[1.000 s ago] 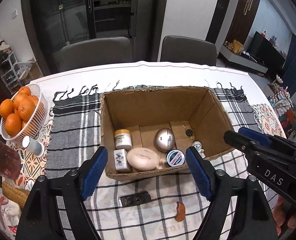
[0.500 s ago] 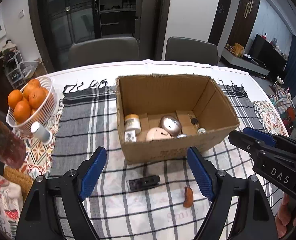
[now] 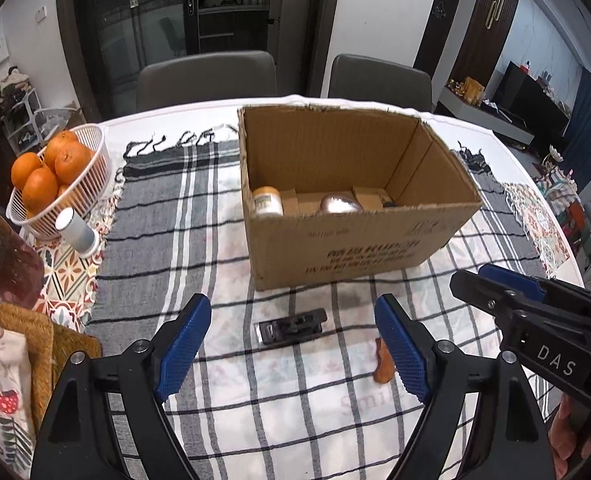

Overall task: Organize rigid objects
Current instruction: 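Withdraw both open tools from the box back toward the table, then reach right tool to brown wooden piece while left tool reaches black plastic clip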

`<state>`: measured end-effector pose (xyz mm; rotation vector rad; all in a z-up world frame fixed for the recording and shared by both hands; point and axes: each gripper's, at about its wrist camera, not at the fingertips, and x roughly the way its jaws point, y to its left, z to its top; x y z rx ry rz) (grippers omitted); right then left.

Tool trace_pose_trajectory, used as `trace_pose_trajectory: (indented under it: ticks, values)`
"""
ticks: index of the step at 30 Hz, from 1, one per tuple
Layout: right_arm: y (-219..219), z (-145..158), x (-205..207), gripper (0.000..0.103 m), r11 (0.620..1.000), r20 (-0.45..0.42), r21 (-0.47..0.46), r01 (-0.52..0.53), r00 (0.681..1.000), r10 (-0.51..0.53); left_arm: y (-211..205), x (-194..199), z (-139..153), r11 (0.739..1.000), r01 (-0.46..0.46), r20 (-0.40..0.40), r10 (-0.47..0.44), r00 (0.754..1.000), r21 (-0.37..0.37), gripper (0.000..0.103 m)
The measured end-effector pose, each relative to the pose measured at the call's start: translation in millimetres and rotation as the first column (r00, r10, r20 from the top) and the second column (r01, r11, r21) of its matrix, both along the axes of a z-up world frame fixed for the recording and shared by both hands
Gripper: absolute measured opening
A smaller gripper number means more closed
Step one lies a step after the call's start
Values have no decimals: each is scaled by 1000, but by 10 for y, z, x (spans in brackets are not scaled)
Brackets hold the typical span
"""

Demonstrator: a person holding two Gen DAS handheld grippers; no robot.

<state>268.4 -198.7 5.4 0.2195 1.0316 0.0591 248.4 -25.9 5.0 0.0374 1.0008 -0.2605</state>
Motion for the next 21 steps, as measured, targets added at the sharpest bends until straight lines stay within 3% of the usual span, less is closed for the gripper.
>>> trace_pose_trajectory:
  ticks: [21]
  values:
    - [3,-752,-126,36,992,-186,91,92,980,-74,38,74,-615,1000,-7,-128,11,992,30,84]
